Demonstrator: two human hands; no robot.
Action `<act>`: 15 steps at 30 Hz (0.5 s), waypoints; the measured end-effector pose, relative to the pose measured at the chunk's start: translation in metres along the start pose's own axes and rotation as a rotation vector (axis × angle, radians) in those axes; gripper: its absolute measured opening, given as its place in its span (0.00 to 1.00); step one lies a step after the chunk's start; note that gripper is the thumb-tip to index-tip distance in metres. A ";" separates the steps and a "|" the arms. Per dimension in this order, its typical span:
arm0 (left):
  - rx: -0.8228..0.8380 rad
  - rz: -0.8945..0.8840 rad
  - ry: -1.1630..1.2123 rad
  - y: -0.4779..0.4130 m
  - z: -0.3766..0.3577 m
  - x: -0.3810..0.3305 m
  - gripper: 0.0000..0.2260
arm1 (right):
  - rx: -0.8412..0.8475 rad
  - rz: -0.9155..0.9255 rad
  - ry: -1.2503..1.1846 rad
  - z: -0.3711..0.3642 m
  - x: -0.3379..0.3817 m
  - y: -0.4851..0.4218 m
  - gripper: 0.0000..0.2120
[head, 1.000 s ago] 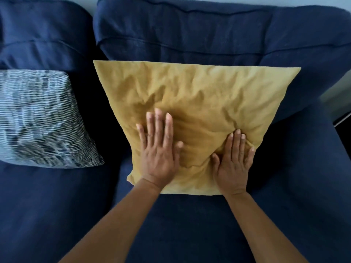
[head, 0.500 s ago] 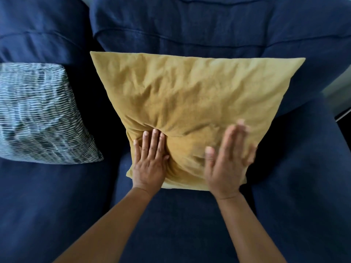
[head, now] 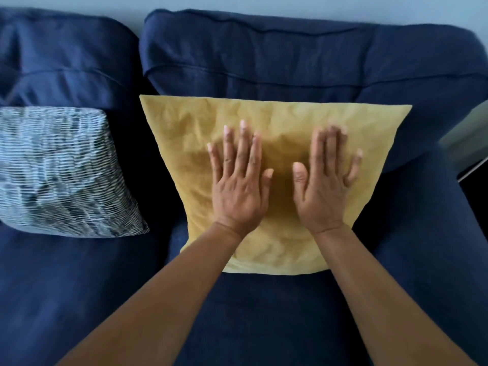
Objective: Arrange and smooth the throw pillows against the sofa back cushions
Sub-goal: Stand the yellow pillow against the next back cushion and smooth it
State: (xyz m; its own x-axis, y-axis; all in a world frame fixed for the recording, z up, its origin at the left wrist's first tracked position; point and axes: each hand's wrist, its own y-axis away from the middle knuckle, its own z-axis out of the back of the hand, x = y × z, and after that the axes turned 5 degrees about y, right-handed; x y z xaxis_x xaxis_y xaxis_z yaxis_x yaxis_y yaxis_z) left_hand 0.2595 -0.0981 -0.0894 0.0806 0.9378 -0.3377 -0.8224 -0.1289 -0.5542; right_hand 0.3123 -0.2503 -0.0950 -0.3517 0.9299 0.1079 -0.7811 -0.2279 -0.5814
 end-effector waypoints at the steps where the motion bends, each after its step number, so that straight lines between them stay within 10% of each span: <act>1: 0.040 -0.016 -0.016 -0.008 -0.001 -0.003 0.27 | 0.017 0.092 0.003 0.000 0.008 -0.009 0.28; 4: 0.190 0.044 -0.106 -0.023 -0.003 0.010 0.26 | 0.169 0.200 0.051 -0.004 0.006 -0.027 0.28; 10: 0.221 0.252 -0.257 -0.045 0.028 0.072 0.29 | 0.294 -0.221 0.084 0.010 -0.072 -0.039 0.31; 15: 0.256 0.025 -0.181 -0.055 0.026 0.028 0.29 | 0.285 0.079 -0.082 0.018 -0.017 -0.048 0.29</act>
State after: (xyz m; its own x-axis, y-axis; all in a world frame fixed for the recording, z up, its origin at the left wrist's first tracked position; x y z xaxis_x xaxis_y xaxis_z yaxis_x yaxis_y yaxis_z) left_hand 0.2926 -0.0567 -0.0484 -0.0238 0.9805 -0.1951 -0.9399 -0.0885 -0.3298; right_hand 0.3467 -0.2602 -0.0547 -0.4481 0.8825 0.1427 -0.8590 -0.3809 -0.3422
